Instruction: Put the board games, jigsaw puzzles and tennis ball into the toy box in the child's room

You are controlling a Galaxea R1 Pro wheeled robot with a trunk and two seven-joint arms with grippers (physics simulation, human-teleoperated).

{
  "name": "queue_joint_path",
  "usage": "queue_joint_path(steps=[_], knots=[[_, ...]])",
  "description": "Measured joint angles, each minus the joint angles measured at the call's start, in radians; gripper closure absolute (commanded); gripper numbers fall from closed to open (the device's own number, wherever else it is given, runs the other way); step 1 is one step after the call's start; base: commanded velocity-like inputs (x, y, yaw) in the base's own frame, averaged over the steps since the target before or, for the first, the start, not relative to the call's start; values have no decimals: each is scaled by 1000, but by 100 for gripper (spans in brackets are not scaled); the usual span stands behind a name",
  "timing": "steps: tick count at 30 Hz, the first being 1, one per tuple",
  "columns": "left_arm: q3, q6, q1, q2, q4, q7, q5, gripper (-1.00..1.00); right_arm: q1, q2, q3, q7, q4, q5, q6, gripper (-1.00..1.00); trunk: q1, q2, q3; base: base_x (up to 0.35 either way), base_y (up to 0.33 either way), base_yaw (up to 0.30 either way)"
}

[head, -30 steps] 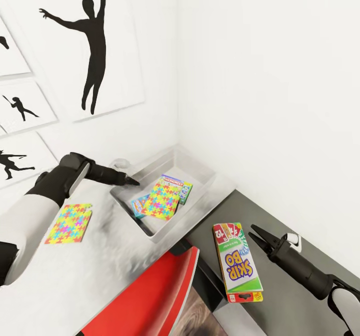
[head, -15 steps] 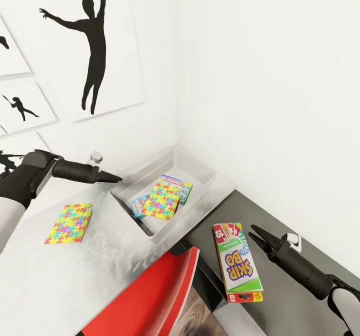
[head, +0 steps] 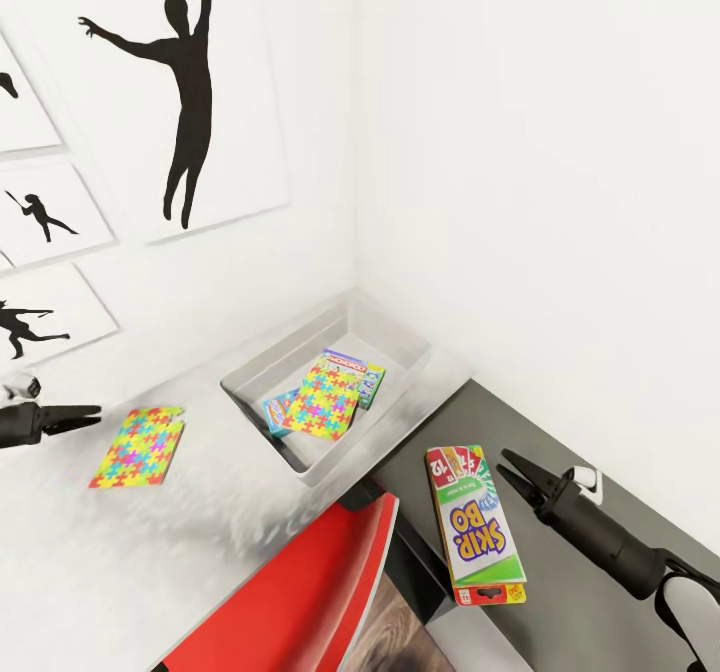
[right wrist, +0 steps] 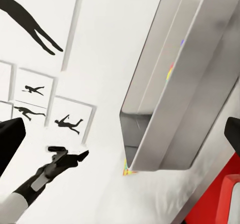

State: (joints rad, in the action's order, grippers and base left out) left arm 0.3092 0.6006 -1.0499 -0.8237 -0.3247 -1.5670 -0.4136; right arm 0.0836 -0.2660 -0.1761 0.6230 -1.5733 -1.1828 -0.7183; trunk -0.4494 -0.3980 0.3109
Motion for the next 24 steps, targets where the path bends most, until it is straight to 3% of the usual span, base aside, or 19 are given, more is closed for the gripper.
queue_joint_path(steps=[2,7,13,24], knots=[[2,-72,7,7,110,0,-10,-100,0,2,1,-1,0,1,1,-100,0,0,0,0,0,0],[0,-183,11,39,241,0,-16,-100,0,3,9,-4,0,1,2,-100,0,0,0,0,0,0],[-1,-208,12,79,265,0,-16,-100,0,4,11,-9,0,2,3,-100,0,0,0,0,0,0],[-3,-211,13,87,266,0,-16,-100,0,4,8,-8,0,3,4,-100,0,0,-1,-37,83,62]])
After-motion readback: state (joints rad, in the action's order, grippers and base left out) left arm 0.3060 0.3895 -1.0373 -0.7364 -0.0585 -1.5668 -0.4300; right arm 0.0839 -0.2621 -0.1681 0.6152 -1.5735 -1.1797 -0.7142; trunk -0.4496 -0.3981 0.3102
